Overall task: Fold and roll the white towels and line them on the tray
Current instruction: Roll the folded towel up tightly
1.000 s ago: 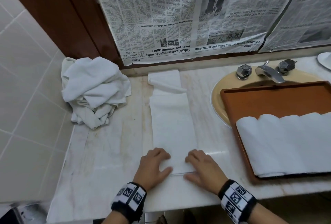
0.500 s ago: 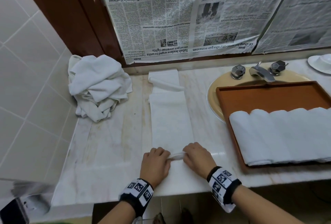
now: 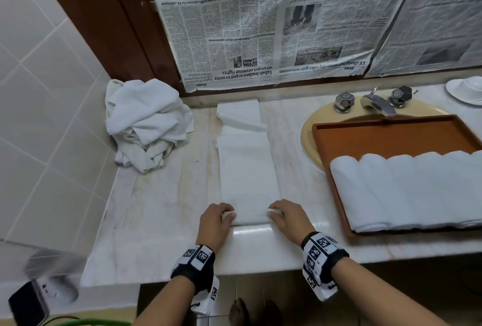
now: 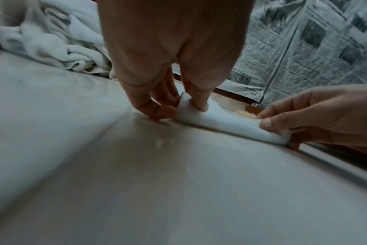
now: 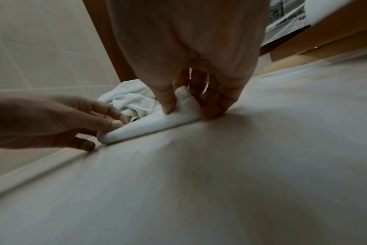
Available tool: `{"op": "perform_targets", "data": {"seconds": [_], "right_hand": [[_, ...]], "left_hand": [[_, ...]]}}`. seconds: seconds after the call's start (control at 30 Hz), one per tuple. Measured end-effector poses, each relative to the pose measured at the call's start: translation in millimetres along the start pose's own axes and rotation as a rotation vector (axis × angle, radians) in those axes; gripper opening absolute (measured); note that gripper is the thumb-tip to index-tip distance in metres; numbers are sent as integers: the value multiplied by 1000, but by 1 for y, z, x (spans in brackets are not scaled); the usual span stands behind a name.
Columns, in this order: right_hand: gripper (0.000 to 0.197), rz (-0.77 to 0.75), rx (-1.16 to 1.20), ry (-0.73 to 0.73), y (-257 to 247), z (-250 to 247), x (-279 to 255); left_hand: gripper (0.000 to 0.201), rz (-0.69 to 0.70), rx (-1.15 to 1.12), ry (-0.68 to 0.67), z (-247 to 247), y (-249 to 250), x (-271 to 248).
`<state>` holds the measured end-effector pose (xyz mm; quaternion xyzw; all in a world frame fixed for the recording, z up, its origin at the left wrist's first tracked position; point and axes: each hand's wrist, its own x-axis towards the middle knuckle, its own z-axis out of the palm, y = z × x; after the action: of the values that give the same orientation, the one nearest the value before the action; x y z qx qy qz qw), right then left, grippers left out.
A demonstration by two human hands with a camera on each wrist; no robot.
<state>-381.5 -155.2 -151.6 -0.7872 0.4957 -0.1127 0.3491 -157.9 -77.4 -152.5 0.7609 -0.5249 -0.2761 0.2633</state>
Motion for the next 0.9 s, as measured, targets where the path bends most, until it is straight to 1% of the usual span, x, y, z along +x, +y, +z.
{"op": "perform_targets", "data": {"seconds": [0.07,0.13,0.2,0.27,0.33,0.43,0.5,0.53,0.6,0.67,0.73,0.77,0.83,0.9], "right_hand": [[23,-16,-16,49,1,5,-2],[18,-53,-47,105,3,9,-5],[13,-138,-185,143,4,12,-8],[19,-207,-365,164,4,12,-11],[20,-237,-479,148,-2,13,-12],[16,-254,-570,122,-4,16,-5],[8,-254,-597,96,-6,17,-1],[8,-237,-588,71,-7,16,0],[23,-199,-531,37,-10,15,1],[33,-136,-424,31,-15,11,1],[29,-82,-315,-1,-14,5,0],[26,-56,-231,-18,-13,1,-1],[22,-35,-86,5,-9,-3,-2],[19,-4,-10,29,-5,-4,0]], "left_hand": [[13,12,19,27,4,2,0],[15,41,83,42,7,3,-1],[18,111,213,25,11,2,-2],[22,183,322,-12,12,1,-3],[23,202,416,-48,8,4,-4],[40,219,552,-116,4,8,-5],[41,224,582,-130,4,9,-5],[38,216,589,-135,4,9,-5],[33,198,574,-133,4,8,-6],[33,179,528,-113,2,9,-7],[33,152,457,-119,-1,7,-6],[33,130,384,-122,-3,5,-4],[35,71,217,-136,-9,4,0],[37,31,122,-127,-12,3,2]]}}
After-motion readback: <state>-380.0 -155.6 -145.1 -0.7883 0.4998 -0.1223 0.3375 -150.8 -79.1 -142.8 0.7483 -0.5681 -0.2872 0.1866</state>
